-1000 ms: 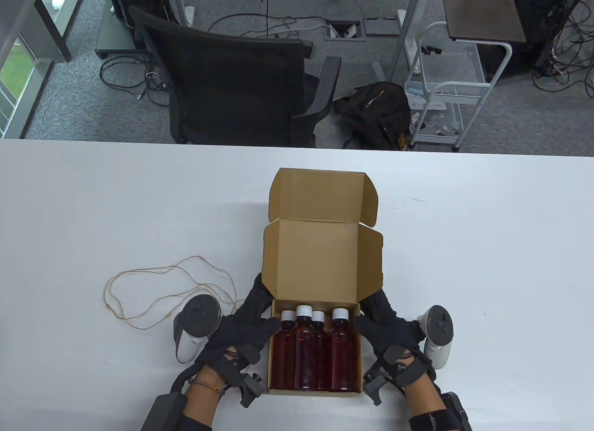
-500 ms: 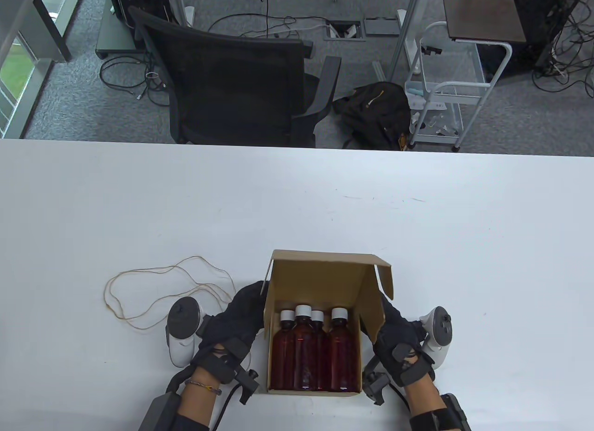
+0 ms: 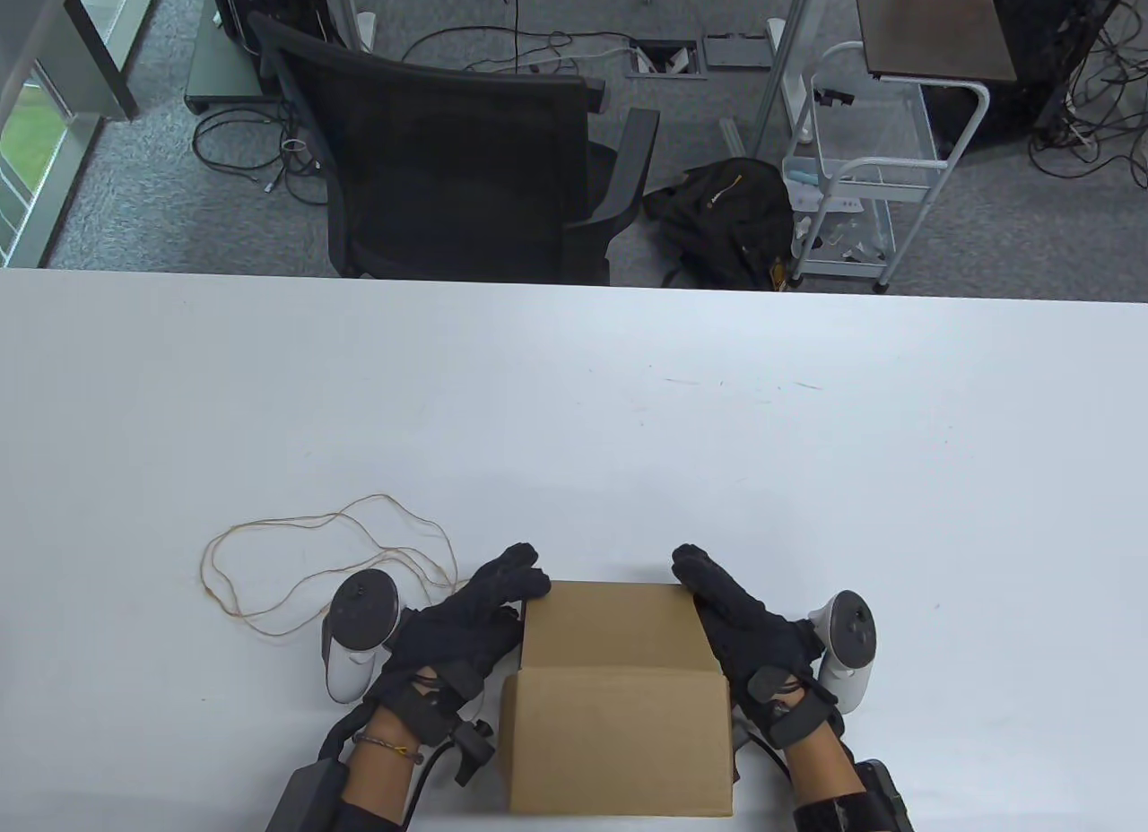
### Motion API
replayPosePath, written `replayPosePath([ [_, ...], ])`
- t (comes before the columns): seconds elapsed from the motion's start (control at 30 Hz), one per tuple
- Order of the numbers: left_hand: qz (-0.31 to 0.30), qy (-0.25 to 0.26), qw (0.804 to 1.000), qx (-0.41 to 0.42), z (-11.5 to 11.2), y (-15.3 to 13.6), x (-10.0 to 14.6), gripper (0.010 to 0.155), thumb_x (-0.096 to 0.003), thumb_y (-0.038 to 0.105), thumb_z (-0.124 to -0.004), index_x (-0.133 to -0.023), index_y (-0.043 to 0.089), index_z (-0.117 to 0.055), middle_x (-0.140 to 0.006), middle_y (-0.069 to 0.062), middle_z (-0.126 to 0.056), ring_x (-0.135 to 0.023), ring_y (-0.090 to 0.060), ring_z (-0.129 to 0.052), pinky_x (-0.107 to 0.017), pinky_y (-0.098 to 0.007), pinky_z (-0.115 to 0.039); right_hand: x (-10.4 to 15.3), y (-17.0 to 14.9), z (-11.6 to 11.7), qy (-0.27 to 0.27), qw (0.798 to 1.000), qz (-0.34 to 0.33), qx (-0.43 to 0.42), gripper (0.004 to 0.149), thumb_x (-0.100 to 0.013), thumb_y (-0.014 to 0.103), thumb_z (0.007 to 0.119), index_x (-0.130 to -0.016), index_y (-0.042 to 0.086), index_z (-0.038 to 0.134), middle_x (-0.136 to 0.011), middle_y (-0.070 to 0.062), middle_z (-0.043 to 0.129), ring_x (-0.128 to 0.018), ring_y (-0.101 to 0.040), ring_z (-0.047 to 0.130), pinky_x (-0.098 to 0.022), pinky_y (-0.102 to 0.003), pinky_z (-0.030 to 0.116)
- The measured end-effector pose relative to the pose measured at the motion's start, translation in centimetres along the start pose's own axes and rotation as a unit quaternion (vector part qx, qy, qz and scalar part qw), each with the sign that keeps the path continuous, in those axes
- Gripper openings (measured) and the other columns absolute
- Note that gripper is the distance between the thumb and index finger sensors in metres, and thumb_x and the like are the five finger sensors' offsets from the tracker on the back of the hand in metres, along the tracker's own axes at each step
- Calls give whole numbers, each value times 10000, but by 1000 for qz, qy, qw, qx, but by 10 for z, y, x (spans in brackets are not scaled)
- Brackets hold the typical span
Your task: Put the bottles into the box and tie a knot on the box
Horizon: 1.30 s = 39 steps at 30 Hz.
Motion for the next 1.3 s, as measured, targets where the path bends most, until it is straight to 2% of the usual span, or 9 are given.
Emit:
replayPosePath([
  [0.2,37,76,994,-66,22,10,11,697,-489,351,-909,-1112,152,-666,-1091,-224,-796,-869,-477,-920,-583,-548,-831,11,21,-22,-101,991,6,88,626,-482,276,824,-1037,49,644,-1022,-307,635,-819,-565,686,-555,-630,703],
  [0.3,89,23,995,-31,27,3,13,570,-530,464,-863,-981,117,-830,-871,-177,-998,-641,-388,-1073,-454,-471,-913,16,31,-32,-123,984,23,123,409,-486,337,823,-772,57,907,-691,-220,979,-499,-420,979,-329,-495,906],
  [0.4,104,-59,993,20,20,-5,11,573,-562,512,-828,-958,100,-862,-831,-190,-1022,-599,-388,-1093,-425,-465,-924,15,30,-27,-62,991,57,101,416,-500,377,822,-742,57,930,-633,-208,1007,-429,-388,1012,-268,-457,932],
  [0.53,93,-36,995,11,18,-5,10,602,-553,526,-829,-972,95,-850,-847,-188,-1009,-626,-399,-1086,-444,-466,-926,15,27,-23,-72,993,31,87,444,-496,377,826,-784,48,905,-681,-229,973,-475,-413,1011,-304,-481,939],
  [0.77,56,-12,997,52,15,0,11,794,-566,612,-726,-1123,53,-641,-1058,-302,-794,-846,-517,-906,-600,-556,-818,14,19,-23,-75,997,5,10,586,-525,449,754,-937,33,760,-896,-280,797,-691,-503,854,-469,-551,840],
  [0.9,19,-66,993,100,3,8,9,969,-560,685,-678,-1205,7,-428,-1203,-439,-382,-1023,-685,-518,-699,-675,-615,13,16,-10,-43,997,-5,-63,726,-540,548,662,-1022,6,619,-1029,-319,577,-846,-575,619,-576,-627,669],
  [1.07,-2,-122,987,103,-15,17,8,1194,-526,741,-707,-1182,-52,-101,-1151,-485,16,-1010,-748,-129,-686,-774,-325,10,20,9,19,994,-22,-105,904,-517,639,643,-1096,-22,435,-1113,-336,281,-921,-624,263,-636,-697,372],
  [1.2,5,-110,991,74,-16,19,8,1210,-518,702,-774,-1168,-59,-93,-1148,-482,13,-1013,-746,-141,-686,-776,-335,11,29,19,54,997,-38,-33,1024,-487,696,686,-1108,-17,292,-1115,-342,178,-915,-640,159,-628,-726,304],
  [1.3,9,-101,993,55,-14,20,9,1162,-534,659,-785,-1174,-56,-129,-1165,-476,-34,-1024,-741,-200,-702,-756,-395,12,31,19,37,999,-29,14,960,-505,613,760,-1110,22,307,-1124,-317,211,-921,-639,213,-630,-727,348],
])
Point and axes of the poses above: the tracker on the back of each hand, its own y axis roughly to the thumb side, its own x axis roughly from the fingertips to the wrist, z = x × y, the point moved 2 cm from there along -x, roughly from the wrist to the fingertips
